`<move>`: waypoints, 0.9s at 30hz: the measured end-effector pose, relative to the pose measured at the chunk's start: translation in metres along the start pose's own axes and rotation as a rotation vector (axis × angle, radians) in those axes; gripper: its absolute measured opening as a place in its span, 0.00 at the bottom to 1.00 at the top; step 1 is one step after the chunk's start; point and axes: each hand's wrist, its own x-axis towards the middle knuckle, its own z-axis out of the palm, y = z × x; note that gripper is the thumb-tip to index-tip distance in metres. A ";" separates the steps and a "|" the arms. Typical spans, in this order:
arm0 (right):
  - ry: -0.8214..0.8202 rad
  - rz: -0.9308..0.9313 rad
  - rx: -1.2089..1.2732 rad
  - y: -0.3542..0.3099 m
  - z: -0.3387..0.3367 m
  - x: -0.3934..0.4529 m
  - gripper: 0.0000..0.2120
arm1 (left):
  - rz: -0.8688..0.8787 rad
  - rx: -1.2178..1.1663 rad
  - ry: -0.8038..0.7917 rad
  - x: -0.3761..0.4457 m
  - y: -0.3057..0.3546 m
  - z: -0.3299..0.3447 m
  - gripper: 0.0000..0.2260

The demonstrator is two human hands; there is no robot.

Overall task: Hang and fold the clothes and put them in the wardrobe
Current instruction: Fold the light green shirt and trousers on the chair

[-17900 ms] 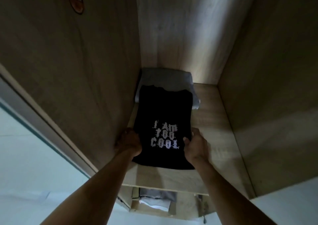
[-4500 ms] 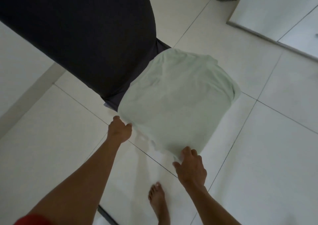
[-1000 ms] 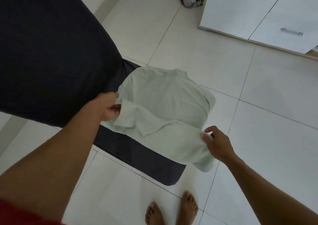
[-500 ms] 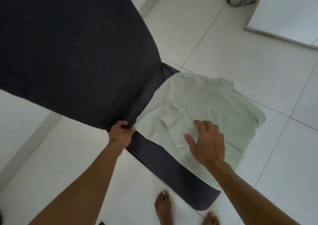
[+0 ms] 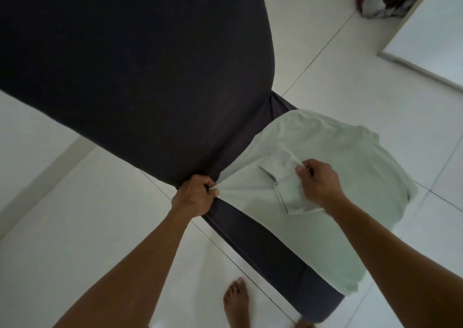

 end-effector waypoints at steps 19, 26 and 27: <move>0.027 -0.089 -0.143 -0.005 0.006 -0.011 0.24 | -0.063 -0.198 0.082 -0.014 -0.007 0.011 0.09; -0.015 -0.225 -0.304 -0.001 0.005 -0.011 0.25 | -0.055 -0.177 0.163 -0.010 -0.001 0.015 0.07; 0.022 -0.218 -0.193 -0.002 0.001 -0.010 0.22 | -0.052 -0.100 0.178 -0.015 0.005 0.015 0.06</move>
